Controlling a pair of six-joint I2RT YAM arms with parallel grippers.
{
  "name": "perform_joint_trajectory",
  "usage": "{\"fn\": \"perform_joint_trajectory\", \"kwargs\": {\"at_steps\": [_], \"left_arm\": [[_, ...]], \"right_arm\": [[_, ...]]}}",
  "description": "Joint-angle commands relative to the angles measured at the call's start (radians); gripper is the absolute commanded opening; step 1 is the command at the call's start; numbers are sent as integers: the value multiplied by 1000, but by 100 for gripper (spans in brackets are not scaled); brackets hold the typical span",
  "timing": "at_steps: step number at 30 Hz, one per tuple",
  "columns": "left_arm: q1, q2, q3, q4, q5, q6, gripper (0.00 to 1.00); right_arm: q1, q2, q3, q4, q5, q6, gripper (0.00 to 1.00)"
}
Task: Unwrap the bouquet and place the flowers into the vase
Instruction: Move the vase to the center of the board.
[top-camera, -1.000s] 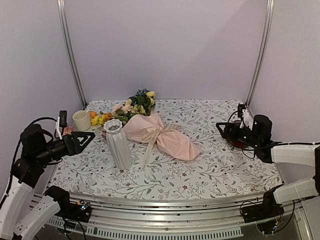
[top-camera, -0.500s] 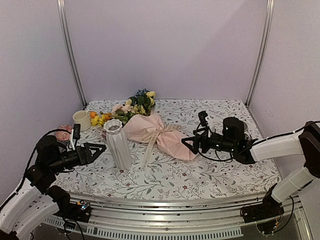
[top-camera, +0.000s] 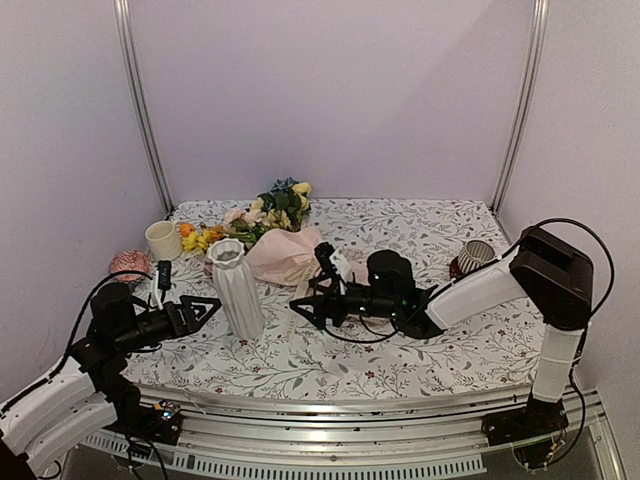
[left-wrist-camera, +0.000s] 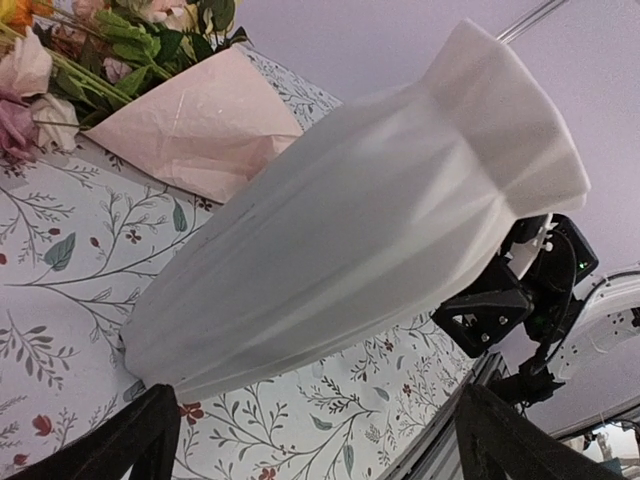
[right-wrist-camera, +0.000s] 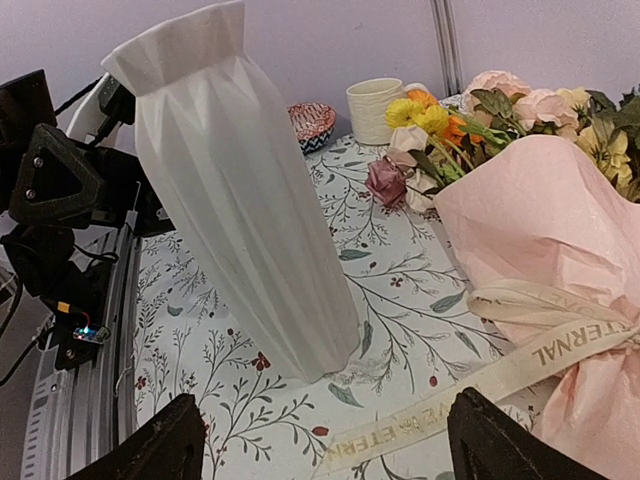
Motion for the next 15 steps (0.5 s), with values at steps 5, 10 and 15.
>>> {"fn": "perform_joint_trajectory", "kwargs": {"at_steps": [5,10,15], "left_arm": [[-13,-6,-34,98,-54,20,98],[-11,-26,-27,40,-109,28,98],[-8,-61,-25,17,-128,33,98]], "right_arm": [[47,185,175,49,-8,36,64],[61,268,249,38,-10,55,29],[76,334,314,21,0,62,4]]}}
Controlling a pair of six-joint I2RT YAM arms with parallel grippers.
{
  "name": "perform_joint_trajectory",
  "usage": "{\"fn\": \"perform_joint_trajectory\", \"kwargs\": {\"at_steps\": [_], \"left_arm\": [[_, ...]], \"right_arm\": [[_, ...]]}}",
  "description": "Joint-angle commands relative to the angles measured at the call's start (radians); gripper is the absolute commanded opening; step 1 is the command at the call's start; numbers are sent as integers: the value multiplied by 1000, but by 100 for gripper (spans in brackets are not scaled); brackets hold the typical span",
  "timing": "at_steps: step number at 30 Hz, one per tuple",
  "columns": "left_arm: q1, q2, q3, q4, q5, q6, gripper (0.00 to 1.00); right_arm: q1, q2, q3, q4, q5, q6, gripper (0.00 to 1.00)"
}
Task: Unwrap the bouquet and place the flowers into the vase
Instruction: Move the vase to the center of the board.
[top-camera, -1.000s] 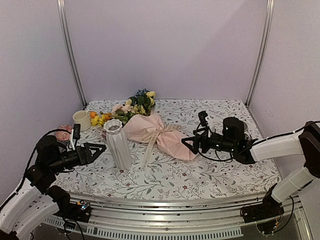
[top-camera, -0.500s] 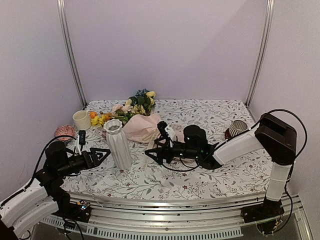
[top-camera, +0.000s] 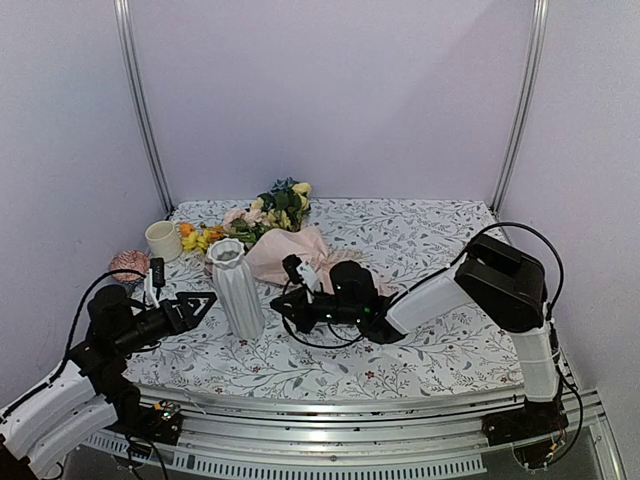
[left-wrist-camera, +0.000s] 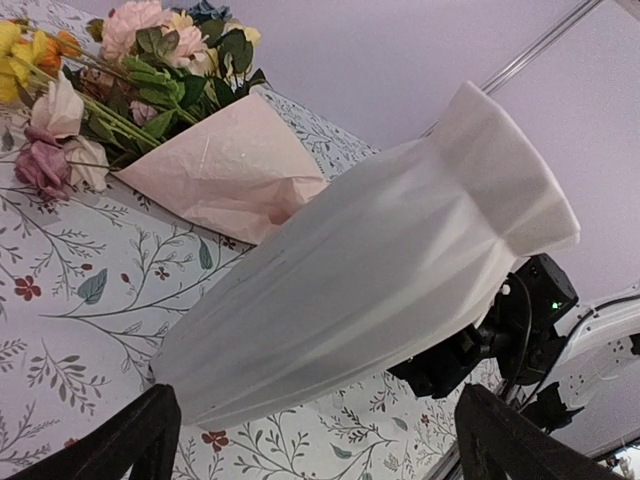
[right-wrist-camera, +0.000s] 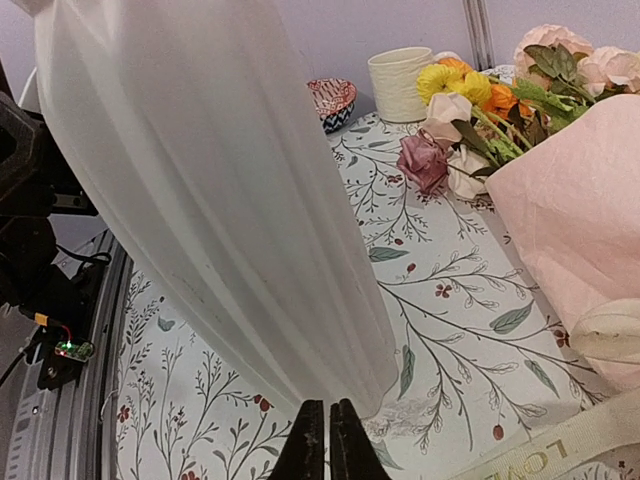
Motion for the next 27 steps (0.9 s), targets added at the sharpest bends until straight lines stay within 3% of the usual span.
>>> {"fn": "perform_joint_trajectory", "kwargs": {"at_steps": [1,27], "left_arm": [[-7,-36,-5,-29,-39,23,98],[-4,-80,-16,-93,-91,59,98]], "right_arm": [[20,66,72,-3,3,15,3],[34,304,322,-44,-12,54,3]]}}
